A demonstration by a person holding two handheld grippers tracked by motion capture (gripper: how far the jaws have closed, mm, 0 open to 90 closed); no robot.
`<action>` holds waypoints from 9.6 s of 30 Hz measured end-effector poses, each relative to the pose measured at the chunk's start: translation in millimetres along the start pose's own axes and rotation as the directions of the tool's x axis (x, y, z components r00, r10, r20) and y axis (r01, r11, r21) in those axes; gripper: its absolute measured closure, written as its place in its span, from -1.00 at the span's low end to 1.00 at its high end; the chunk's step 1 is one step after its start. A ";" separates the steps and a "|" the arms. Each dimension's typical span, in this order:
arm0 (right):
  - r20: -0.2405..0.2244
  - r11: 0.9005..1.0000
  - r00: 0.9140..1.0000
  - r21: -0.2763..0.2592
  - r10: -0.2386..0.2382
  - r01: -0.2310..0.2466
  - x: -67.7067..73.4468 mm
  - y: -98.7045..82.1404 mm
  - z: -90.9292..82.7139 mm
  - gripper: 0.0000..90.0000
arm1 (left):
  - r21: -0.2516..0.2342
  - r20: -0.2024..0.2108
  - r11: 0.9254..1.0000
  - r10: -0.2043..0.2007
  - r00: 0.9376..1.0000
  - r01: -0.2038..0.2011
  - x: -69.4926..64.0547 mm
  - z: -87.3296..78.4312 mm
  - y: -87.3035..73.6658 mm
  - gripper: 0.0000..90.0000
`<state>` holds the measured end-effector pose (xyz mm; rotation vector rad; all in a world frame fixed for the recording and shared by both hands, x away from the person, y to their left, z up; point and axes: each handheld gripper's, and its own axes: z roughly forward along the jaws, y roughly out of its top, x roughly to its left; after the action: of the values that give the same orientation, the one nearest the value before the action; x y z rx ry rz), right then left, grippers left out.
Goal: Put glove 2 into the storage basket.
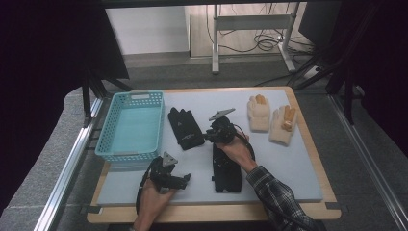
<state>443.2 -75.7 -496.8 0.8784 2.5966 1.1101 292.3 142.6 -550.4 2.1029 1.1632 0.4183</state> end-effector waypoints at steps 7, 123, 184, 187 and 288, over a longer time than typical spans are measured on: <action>0.017 1.000 1.000 0.003 -0.021 0.021 -3.5 10.6 19.2 0.50 | 0.000 0.000 1.000 -0.001 1.000 0.001 0.0 0.0 0.0 -0.92; -0.009 0.993 0.999 0.105 -0.054 0.054 6.1 -75.5 -72.6 0.82 | 0.003 0.000 1.000 0.002 1.000 -0.002 0.1 -0.2 0.1 -0.92; 0.180 0.994 0.978 -0.019 0.106 -0.105 -17.9 -16.7 -18.2 0.82 | 0.003 0.000 1.000 0.003 1.000 -0.003 0.2 -0.3 0.0 -0.92; 0.162 0.990 0.976 -0.033 0.143 -0.139 -25.3 -23.5 -18.0 0.54 | 0.002 0.000 1.000 0.002 1.000 -0.002 0.1 -0.2 0.0 -0.92; -0.055 0.998 0.997 -0.009 -0.060 0.059 69.1 -107.9 -51.1 0.93 | 0.006 -0.006 1.000 -0.013 1.000 0.013 16.8 -14.2 -16.5 -1.00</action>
<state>319.4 -124.7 -533.1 0.7741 2.6429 1.1427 283.3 168.5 -552.6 2.1001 1.1826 0.4162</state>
